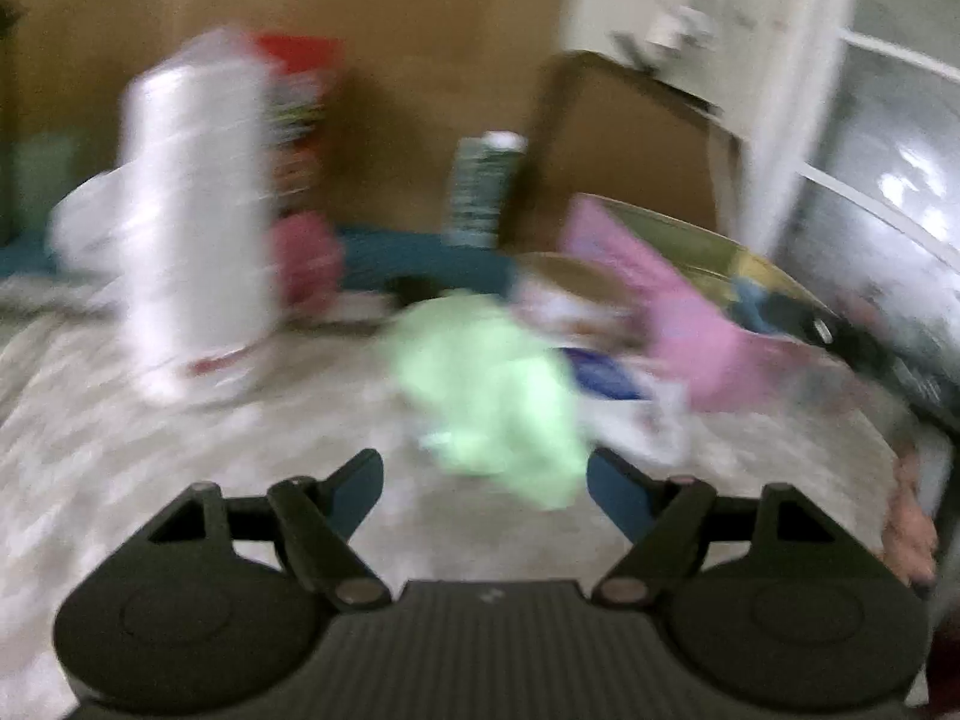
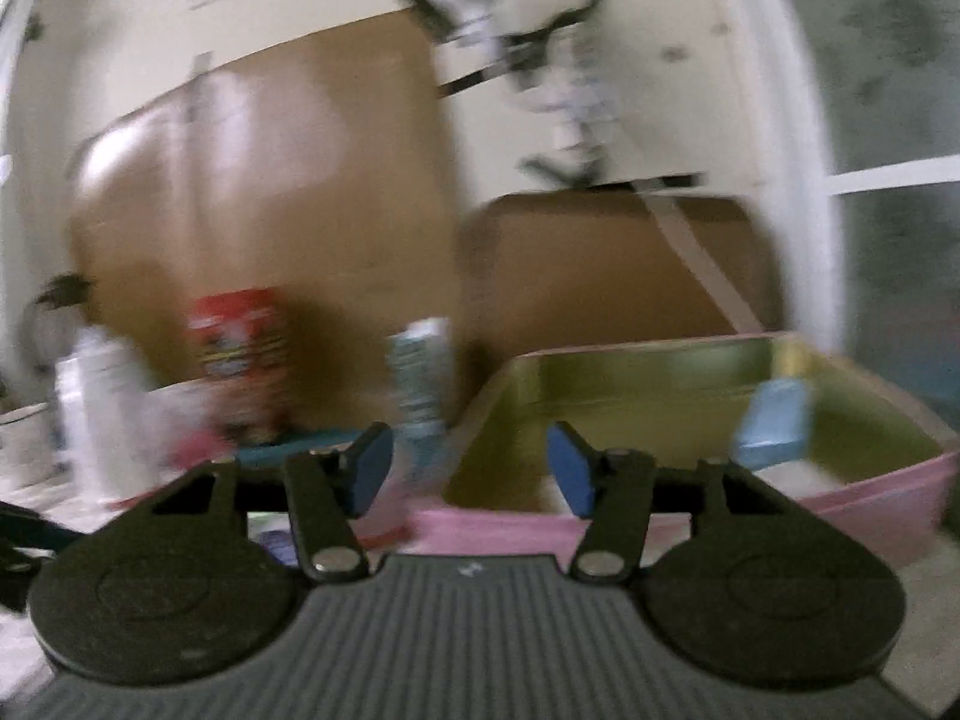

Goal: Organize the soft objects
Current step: 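Grasp the light green cloth with the right gripper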

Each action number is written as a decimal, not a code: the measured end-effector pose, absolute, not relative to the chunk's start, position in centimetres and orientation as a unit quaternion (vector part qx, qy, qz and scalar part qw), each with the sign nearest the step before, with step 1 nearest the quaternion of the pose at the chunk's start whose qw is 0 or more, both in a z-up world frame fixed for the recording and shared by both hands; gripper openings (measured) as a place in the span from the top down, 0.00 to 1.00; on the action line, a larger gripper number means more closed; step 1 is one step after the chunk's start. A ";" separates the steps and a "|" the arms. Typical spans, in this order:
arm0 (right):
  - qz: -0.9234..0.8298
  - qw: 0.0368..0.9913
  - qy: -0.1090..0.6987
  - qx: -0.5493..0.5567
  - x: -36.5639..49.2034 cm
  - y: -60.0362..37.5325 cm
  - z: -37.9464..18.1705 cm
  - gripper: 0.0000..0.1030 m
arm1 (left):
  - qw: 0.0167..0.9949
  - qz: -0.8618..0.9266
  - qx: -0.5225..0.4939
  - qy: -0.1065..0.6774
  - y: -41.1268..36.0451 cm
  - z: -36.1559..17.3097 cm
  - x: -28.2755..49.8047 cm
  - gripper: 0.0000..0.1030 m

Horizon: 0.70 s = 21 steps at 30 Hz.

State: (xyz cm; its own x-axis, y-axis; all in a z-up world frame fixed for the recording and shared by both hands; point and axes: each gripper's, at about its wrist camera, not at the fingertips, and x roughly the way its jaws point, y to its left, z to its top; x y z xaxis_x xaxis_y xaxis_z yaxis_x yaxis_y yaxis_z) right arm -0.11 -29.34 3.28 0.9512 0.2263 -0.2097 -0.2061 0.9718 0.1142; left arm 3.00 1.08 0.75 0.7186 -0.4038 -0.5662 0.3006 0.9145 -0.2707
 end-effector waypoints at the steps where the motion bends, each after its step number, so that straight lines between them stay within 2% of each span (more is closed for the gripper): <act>1: 0.131 0.983 0.122 0.038 -0.1 -27.9 3.1 0.47 | 0.924 -0.181 -0.093 0.325 2.3 0.5 3.1 0.25; 9: 0.186 0.960 0.196 -0.067 2.9 -18.6 0.9 0.58 | 0.925 -0.154 -0.149 0.314 7.9 -0.2 2.6 0.25; 11: 0.177 0.956 0.223 -0.071 4.7 -17.6 0.1 0.76 | 0.924 -0.155 -0.161 0.311 8.8 -0.4 2.4 0.25; 12: 0.177 0.953 0.236 -0.069 5.5 -17.2 -0.1 0.92 | 0.924 -0.155 -0.165 0.309 9.2 -0.4 2.2 0.25; 13: 0.184 0.953 0.234 -0.065 5.4 -16.8 -0.2 0.97 | 0.924 -0.156 -0.169 0.307 9.6 -0.5 2.1 0.25; 21: 0.375 0.893 0.244 -0.051 -0.1 -10.6 1.1 0.97 | 0.923 -0.144 -0.218 0.283 13.6 -0.3 1.3 0.25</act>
